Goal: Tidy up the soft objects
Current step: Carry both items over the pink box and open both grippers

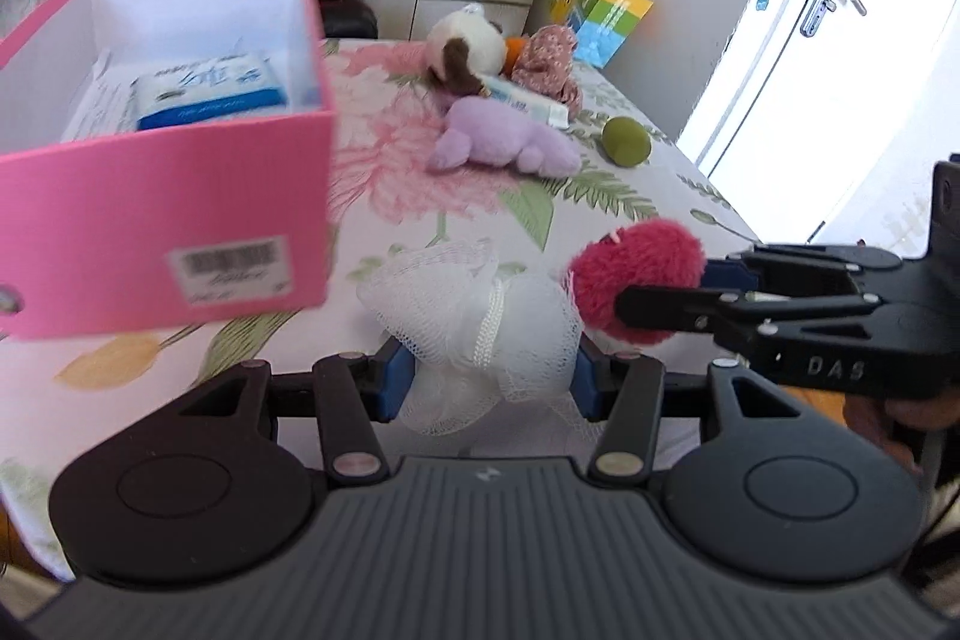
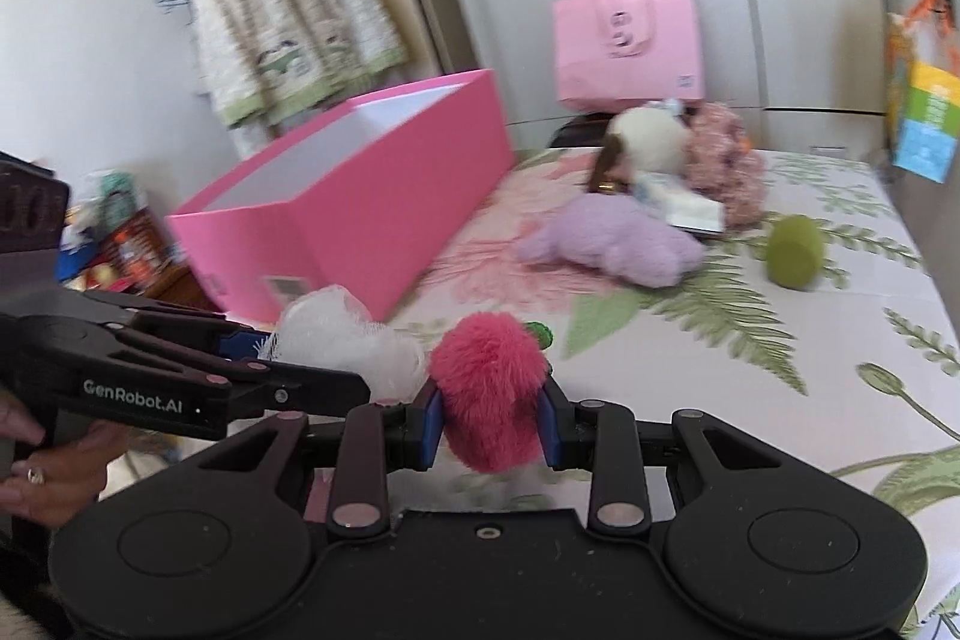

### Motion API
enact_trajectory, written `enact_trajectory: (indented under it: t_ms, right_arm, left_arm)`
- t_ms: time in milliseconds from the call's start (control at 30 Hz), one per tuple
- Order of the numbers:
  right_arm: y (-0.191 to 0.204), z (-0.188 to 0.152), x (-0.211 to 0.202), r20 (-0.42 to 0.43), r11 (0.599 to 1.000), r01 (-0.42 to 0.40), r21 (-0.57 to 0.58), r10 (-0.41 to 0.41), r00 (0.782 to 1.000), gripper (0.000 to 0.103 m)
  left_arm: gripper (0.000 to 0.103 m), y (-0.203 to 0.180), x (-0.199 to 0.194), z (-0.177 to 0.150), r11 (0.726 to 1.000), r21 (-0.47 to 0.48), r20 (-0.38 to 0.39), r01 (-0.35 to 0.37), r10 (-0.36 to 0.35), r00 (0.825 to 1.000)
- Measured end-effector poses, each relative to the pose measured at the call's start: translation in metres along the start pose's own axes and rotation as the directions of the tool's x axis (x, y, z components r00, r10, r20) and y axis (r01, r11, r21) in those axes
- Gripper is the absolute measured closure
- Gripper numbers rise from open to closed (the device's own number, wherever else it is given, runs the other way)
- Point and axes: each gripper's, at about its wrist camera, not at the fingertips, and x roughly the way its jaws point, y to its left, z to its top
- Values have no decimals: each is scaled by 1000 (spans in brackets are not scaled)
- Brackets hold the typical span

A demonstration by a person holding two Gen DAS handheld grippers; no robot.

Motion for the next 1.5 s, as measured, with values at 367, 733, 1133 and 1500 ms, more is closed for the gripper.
enact_trajectory:
  t_ms: [367, 733, 1133, 1500]
  right_arm:
    - [54, 34, -6, -73, 975, -200, -98, 194, 978, 67]
    - [95, 88, 3, 0, 947, -226, -229, 232, 973, 66]
    - [96, 162, 59, 62, 944, -196, -265, 219, 974, 66]
    - [72, 220, 153, -56, 943, -135, -306, 123, 991, 65]
  left_arm:
    - [52, 25, -79, 4, 999, -27, -3, -43, 43, 999]
    - [52, 58, -117, 50, 991, -16, 159, -133, 134, 978]
    - [52, 118, -75, 131, 990, -49, 169, -131, 137, 976]
    - [52, 168, 5, 191, 988, -69, 52, -141, 145, 988]
